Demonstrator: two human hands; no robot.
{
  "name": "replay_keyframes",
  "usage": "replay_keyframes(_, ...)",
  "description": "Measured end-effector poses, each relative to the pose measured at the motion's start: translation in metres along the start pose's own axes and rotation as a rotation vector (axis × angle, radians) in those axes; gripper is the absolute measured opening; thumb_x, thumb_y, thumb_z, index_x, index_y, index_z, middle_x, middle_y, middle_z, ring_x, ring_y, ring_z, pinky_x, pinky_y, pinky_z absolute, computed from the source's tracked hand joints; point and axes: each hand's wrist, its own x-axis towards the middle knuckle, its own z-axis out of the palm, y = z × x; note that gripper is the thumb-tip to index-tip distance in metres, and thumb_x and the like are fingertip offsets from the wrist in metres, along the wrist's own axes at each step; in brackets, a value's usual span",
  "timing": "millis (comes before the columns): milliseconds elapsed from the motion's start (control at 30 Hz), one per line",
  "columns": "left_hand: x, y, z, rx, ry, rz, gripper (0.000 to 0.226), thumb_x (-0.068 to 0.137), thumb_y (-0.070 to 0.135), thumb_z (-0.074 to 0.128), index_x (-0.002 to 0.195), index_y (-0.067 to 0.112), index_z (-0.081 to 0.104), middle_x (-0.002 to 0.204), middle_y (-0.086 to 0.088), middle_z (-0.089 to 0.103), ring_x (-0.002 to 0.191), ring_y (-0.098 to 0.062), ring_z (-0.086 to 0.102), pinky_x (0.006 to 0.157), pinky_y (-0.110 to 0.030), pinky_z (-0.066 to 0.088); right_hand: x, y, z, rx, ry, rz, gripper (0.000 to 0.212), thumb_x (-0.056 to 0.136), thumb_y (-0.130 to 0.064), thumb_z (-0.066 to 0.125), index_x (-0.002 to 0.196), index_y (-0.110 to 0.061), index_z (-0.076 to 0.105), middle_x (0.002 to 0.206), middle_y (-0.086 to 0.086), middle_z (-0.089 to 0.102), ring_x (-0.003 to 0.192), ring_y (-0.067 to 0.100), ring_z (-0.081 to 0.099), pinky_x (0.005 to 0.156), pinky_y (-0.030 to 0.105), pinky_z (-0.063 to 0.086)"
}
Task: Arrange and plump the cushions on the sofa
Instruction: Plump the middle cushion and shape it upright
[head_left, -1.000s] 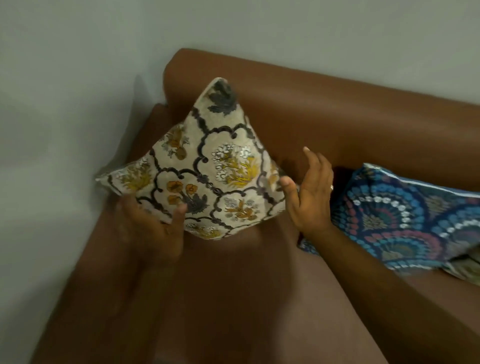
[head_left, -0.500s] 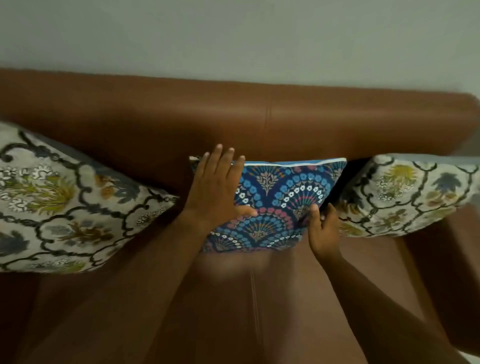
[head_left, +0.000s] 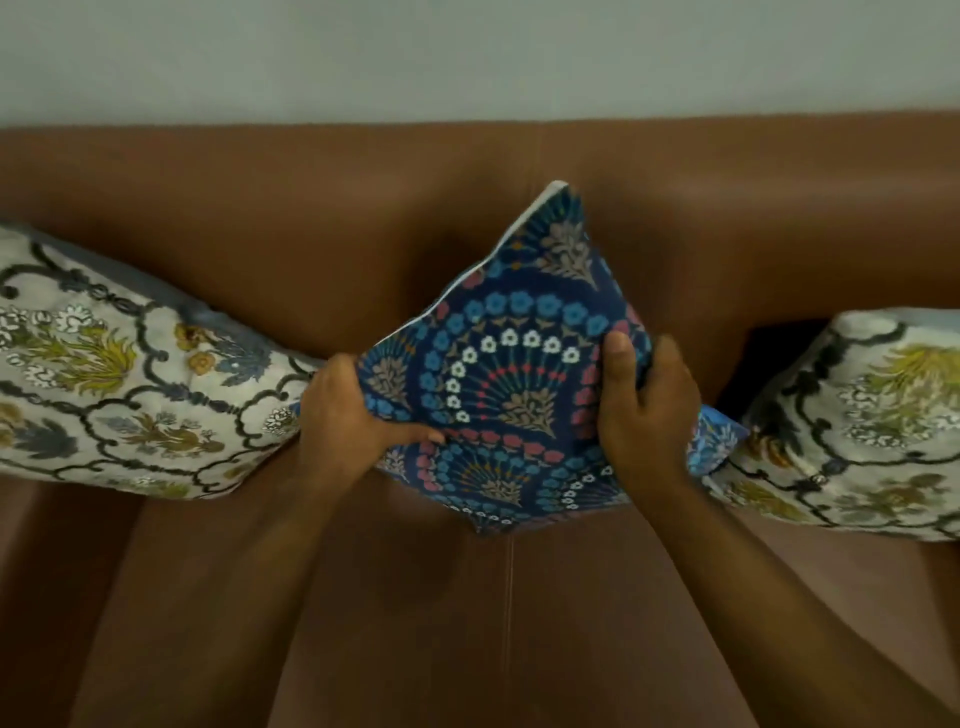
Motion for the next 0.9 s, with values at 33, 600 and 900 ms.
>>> replay_keyframes(33, 0.003, -0.005, 0.002, -0.024, -0.012, -0.006, 0.11, 0.028, 0.082, 0.087, 0.108, 0.01, 0.064, 0.108, 0.001, 0.068, 0.103, -0.019, 0.067, 0.077, -0.042, 0.058, 0.007, -0.005, 0.003, -0.031, -0.009, -0.039, 0.068, 0.093, -0.078, 0.028, 0.077, -0.015, 0.045, 0.068, 0.003, 0.052, 0.064, 0.026, 0.054, 0.059, 0.051, 0.045)
replay_keyframes(600, 0.011, -0.05, 0.005, -0.017, -0.182, -0.004, 0.109, 0.039, 0.089, 0.082, 0.118, 0.017, 0.058, 0.113, 0.004, 0.069, 0.105, -0.017, 0.069, 0.08, -0.047, 0.062, 0.001, 0.001, 0.026, -0.297, -0.074, -0.226, 0.082, 0.097, -0.073, 0.025, 0.127, -0.002, 0.054, 0.115, 0.019, 0.062, 0.107, 0.027, 0.049, 0.093, 0.043, 0.037)
replay_keyframes(900, -0.078, -0.016, 0.017, 0.136, 0.065, 0.02, 0.109, 0.065, 0.092, 0.055, 0.13, 0.005, 0.057, 0.126, -0.02, 0.064, 0.115, -0.039, 0.062, 0.093, -0.049, 0.051, -0.027, 0.006, -0.045, -0.31, -0.155, -0.035, 0.088, 0.094, -0.077, 0.027, 0.146, -0.008, 0.044, 0.139, 0.016, 0.053, 0.13, 0.03, 0.047, 0.107, 0.045, 0.039)
